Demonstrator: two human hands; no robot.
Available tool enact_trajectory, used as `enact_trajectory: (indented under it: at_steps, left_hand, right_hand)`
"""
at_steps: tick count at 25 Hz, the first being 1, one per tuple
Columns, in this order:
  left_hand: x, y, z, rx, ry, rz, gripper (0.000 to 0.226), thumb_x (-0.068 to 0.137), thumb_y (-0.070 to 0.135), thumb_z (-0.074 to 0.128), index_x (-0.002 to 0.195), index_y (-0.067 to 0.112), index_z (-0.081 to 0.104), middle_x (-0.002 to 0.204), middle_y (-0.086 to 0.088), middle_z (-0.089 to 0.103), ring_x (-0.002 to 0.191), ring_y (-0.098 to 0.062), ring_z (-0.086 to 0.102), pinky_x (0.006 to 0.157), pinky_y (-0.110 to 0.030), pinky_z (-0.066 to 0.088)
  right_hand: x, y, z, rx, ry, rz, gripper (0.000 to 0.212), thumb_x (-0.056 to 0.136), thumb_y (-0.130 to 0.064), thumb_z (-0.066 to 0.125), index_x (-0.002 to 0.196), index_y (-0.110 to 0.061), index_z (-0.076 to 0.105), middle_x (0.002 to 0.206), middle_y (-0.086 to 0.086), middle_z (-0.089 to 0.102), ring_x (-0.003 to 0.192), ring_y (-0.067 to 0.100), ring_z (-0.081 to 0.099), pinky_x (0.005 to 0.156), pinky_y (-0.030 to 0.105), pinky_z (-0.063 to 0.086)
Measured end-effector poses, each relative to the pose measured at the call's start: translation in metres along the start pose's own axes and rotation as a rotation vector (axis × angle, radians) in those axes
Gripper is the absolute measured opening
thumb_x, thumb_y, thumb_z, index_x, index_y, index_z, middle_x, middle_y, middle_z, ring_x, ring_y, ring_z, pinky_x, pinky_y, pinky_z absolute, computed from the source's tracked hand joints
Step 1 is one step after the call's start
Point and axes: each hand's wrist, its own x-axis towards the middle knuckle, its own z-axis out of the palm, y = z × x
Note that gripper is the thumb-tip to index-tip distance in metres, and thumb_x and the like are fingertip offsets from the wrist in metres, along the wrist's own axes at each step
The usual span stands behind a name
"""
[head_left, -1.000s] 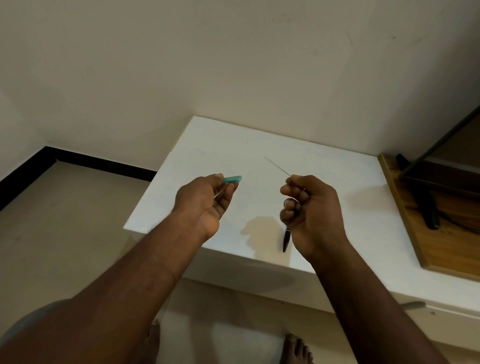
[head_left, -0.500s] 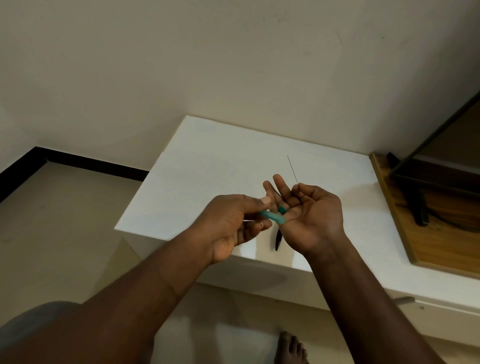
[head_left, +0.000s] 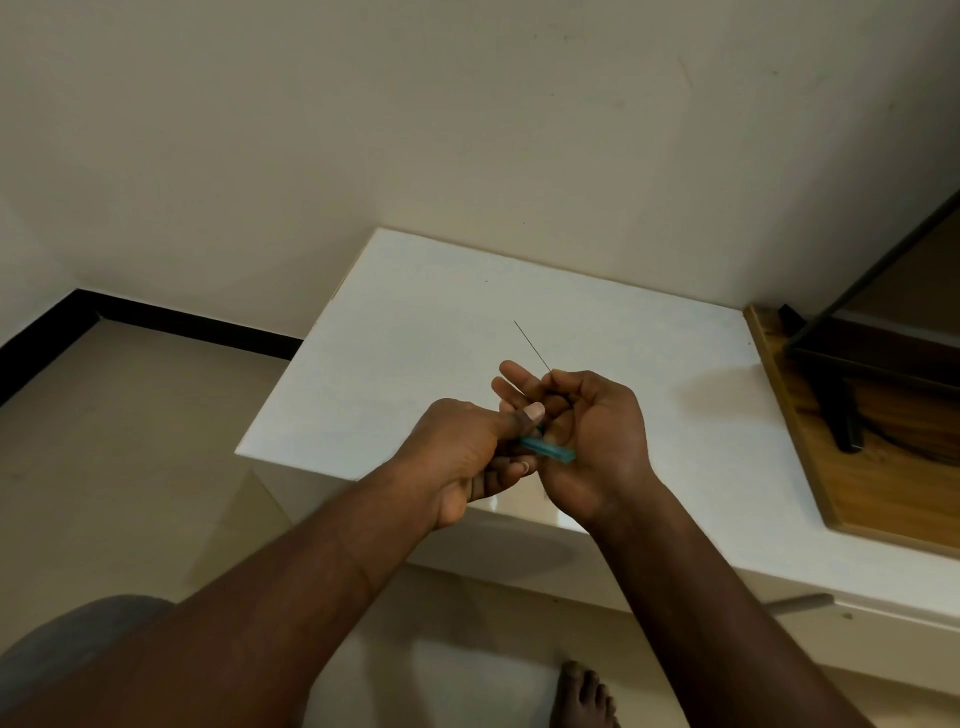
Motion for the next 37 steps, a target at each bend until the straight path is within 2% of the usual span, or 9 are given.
enact_trajectory:
  at_steps: [3, 6, 11, 15, 23, 30, 34, 37]
  left_hand:
    - [0.001, 0.000, -0.002, 0.012, 0.007, -0.010, 0.029, 0.087, 0.022, 0.082, 0.099, -0.002, 0.073, 0.071, -0.015, 0.076, 0.051, -0.016, 0.069, 0.044, -0.020, 0.052]
    - [0.002, 0.000, -0.003, 0.020, 0.010, -0.018, 0.022, 0.086, 0.016, 0.082, 0.097, -0.001, 0.072, 0.073, -0.017, 0.077, 0.052, -0.018, 0.069, 0.044, -0.020, 0.052]
    - [0.002, -0.001, -0.004, 0.025, 0.002, -0.023, 0.024, 0.086, 0.018, 0.083, 0.097, -0.002, 0.073, 0.070, -0.016, 0.076, 0.052, -0.018, 0.070, 0.044, -0.020, 0.053]
    - [0.003, 0.000, -0.003, 0.006, 0.012, -0.042, 0.019, 0.087, 0.010, 0.077, 0.099, -0.004, 0.072, 0.069, -0.016, 0.076, 0.050, -0.018, 0.069, 0.043, -0.020, 0.051]
    - [0.002, -0.001, -0.002, -0.040, -0.016, -0.066, 0.021, 0.088, 0.014, 0.079, 0.098, -0.003, 0.072, 0.063, -0.012, 0.074, 0.047, -0.015, 0.068, 0.042, -0.020, 0.052]
    - [0.001, 0.000, -0.002, -0.060, -0.038, -0.101, 0.019, 0.089, 0.006, 0.074, 0.104, -0.005, 0.071, 0.062, -0.012, 0.073, 0.046, -0.015, 0.066, 0.041, -0.020, 0.052]
    - [0.002, 0.003, -0.002, -0.090, -0.033, -0.112, 0.019, 0.089, 0.009, 0.074, 0.104, -0.004, 0.072, 0.062, -0.012, 0.074, 0.047, -0.014, 0.065, 0.041, -0.019, 0.051]
    - [0.002, 0.007, -0.004, -0.086, -0.035, -0.117, 0.018, 0.087, 0.011, 0.077, 0.097, -0.003, 0.072, 0.062, -0.012, 0.074, 0.047, -0.013, 0.065, 0.042, -0.020, 0.053]
  right_hand:
    - [0.001, 0.002, -0.001, -0.027, -0.005, -0.021, 0.055, 0.102, -0.014, 0.041, 0.058, -0.014, 0.074, 0.119, 0.016, 0.081, 0.122, 0.029, 0.073, 0.098, 0.040, 0.054]
    - [0.003, 0.003, -0.001, -0.038, 0.003, -0.025, 0.034, 0.101, -0.013, 0.041, 0.076, -0.009, 0.064, 0.119, 0.017, 0.081, 0.119, 0.029, 0.075, 0.090, 0.039, 0.055]
    - [0.004, 0.006, -0.001, -0.081, 0.003, -0.054, 0.030, 0.101, -0.013, 0.041, 0.081, -0.007, 0.063, 0.118, 0.016, 0.081, 0.120, 0.027, 0.074, 0.105, 0.040, 0.052]
    - [0.005, 0.006, -0.001, -0.089, 0.013, -0.061, 0.017, 0.100, -0.010, 0.043, 0.087, -0.010, 0.055, 0.117, 0.018, 0.081, 0.118, 0.028, 0.075, 0.115, 0.046, 0.048]
    - [-0.002, 0.005, 0.004, -0.152, 0.005, -0.102, 0.021, 0.102, -0.009, 0.044, 0.084, -0.013, 0.055, 0.114, 0.018, 0.081, 0.116, 0.026, 0.077, 0.109, 0.047, 0.051]
    - [-0.002, -0.001, 0.002, -0.117, -0.020, -0.091, 0.021, 0.102, -0.013, 0.042, 0.086, -0.012, 0.055, 0.118, 0.016, 0.081, 0.112, 0.026, 0.078, 0.116, 0.050, 0.047]
    - [-0.003, -0.005, 0.003, -0.084, -0.002, -0.126, 0.025, 0.098, -0.010, 0.042, 0.080, -0.011, 0.058, 0.119, 0.015, 0.081, 0.112, 0.028, 0.078, 0.104, 0.047, 0.054]
    - [-0.003, -0.007, 0.002, 0.025, 0.061, -0.174, 0.022, 0.092, -0.003, 0.044, 0.074, -0.009, 0.054, 0.114, 0.018, 0.081, 0.107, 0.033, 0.080, 0.097, 0.044, 0.058]
